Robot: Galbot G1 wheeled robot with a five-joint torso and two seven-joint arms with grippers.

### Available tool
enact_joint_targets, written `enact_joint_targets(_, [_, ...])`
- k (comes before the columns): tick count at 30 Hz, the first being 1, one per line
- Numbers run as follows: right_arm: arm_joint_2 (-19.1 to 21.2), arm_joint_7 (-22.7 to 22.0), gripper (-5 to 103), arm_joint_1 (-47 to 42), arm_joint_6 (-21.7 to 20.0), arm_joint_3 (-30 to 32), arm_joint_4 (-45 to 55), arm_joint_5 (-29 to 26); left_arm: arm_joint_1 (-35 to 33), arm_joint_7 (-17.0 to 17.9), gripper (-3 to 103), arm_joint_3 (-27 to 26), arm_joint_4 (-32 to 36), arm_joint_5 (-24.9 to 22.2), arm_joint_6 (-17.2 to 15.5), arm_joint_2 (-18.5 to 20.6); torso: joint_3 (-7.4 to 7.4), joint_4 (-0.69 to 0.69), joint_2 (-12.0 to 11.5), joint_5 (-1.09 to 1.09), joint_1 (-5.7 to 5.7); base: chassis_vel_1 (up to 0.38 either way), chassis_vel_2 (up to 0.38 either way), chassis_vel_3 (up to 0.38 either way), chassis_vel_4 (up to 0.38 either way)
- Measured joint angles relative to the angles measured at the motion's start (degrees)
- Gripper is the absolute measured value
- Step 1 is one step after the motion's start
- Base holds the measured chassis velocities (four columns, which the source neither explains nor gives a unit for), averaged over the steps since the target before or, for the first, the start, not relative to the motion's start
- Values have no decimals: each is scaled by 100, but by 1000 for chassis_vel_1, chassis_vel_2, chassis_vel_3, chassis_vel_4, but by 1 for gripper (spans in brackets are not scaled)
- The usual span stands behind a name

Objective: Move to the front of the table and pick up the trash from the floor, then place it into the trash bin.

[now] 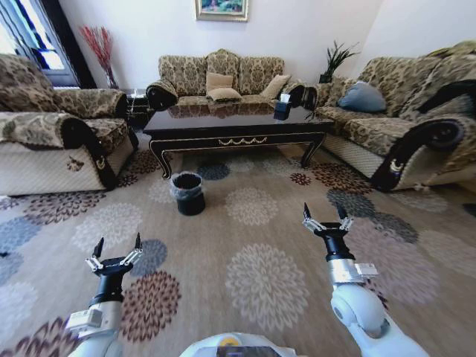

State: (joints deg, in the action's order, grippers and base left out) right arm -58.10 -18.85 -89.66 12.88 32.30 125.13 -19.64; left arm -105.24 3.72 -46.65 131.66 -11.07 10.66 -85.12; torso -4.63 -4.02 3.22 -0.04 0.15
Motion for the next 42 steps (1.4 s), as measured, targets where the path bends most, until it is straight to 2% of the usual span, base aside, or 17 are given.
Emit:
enact_joint_targets(1, [0,0,100,0,0,0,0,0,0,0,100,0,-2,-1,0,0,-1,1,0,-2,0,299,-431,-317,423])
enact_joint_targets(3, [0,0,100,0,0,0,-1,0,0,0,100,0,-1,0,0,0,-1,0,0,9,0,305,-387,-307,388])
enact_joint_targets(7, [0,0,100,0,0,0,0,0,0,0,100,1,-1,-1,0,0,-2,-1,-1,1,1,263,-401,-283,406])
enact_joint_targets(8, [0,0,100,0,0,0,0,0,0,0,100,1,-1,0,0,0,-1,2,0,4,1,284,-430,-247,418])
enact_joint_targets(18, [0,-1,100,-1,0,1,0,0,-1,-2,100,1,-1,-1,0,-1,3,-1,3,5,-2,237,-328,-237,362])
enact_joint_targets(26, [0,0,100,3,0,1,0,0,1,-1,100,0,-1,0,0,1,-4,4,-1,3,4,32,1,-36,-15])
enact_joint_targets(34, [0,-1,100,2,0,1,0,0,1,-1,100,1,-1,-1,0,1,-2,-2,-1,4,3,7,-25,-9,21])
enact_joint_targets(42, [0,0,100,0,0,1,0,0,0,-1,100,0,-1,0,0,1,0,1,-1,3,0,141,-128,-134,133])
